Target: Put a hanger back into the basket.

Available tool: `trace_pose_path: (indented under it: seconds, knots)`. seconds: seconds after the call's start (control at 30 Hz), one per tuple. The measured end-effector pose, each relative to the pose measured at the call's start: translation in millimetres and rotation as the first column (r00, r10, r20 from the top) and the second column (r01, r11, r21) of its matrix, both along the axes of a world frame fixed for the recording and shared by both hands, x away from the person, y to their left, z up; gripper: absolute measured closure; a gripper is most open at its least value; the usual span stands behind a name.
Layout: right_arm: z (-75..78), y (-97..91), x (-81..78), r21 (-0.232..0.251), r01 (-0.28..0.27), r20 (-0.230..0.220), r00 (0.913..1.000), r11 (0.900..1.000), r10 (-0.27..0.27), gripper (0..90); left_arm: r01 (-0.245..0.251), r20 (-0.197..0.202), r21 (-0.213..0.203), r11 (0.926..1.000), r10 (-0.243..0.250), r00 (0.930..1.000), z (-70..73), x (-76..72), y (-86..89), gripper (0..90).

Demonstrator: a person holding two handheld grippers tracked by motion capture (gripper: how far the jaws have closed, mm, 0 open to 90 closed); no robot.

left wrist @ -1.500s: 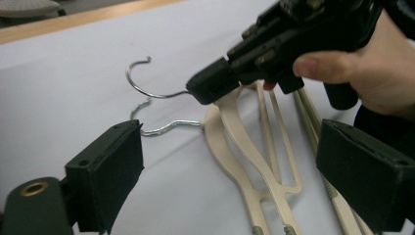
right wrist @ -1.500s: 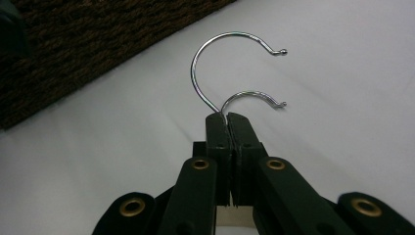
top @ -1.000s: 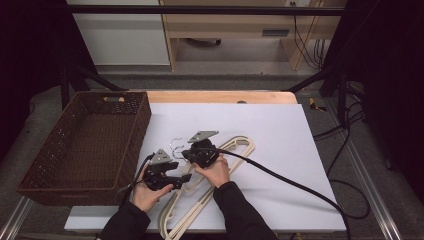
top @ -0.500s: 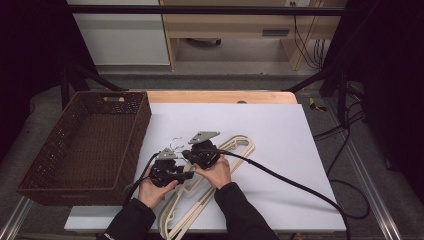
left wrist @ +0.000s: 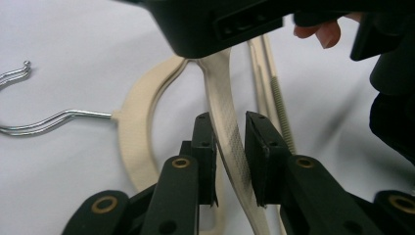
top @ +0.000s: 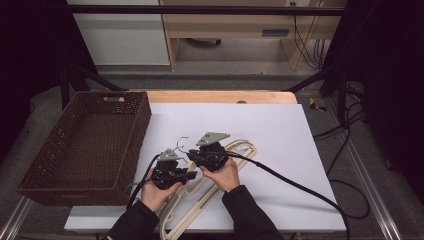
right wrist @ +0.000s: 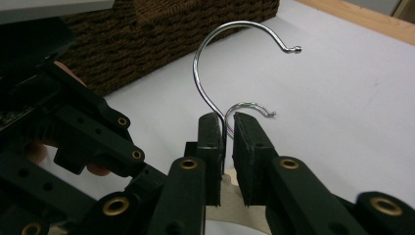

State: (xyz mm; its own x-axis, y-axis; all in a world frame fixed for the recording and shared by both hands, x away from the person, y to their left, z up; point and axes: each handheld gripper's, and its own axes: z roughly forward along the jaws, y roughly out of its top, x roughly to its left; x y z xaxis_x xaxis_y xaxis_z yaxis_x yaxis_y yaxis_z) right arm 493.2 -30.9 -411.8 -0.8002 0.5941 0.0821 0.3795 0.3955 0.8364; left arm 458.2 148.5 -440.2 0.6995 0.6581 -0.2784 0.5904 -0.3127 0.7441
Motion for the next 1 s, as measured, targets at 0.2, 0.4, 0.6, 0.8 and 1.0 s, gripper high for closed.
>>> trace_pose_path:
  seconds: [0.2,0.4,0.6,0.8,1.0]
  knots:
    - [14.8,-24.1,-16.0,0.061,0.004,0.015,0.9999,0.9981,-0.004,67.6,-0.008,-0.009,-0.042,0.9991,0.007,0.9999,8.4,-9.0,-4.5,78.8]
    - [30.4,-64.2,-39.7,0.139,0.031,0.062,0.9973,0.9898,-0.040,53.9,0.007,0.008,-0.070,0.9975,-0.007,0.9999,16.5,-20.2,-12.1,82.0]
    - [27.4,-115.8,-60.1,0.189,0.093,0.071,0.9915,0.9776,-0.109,42.1,0.023,0.014,-0.093,0.9954,-0.022,0.9997,23.9,-31.3,-20.3,84.1]
    - [21.9,-162.5,-73.1,0.235,0.163,0.074,0.9800,0.9583,-0.185,34.8,0.063,0.026,-0.098,0.9932,-0.061,0.9978,27.5,-39.8,-26.5,85.4]
    - [16.8,-191.6,-79.8,0.256,0.207,0.081,0.9688,0.9443,-0.234,24.9,0.100,0.059,-0.103,0.9896,-0.094,0.9938,37.1,-49.4,-28.0,85.5]
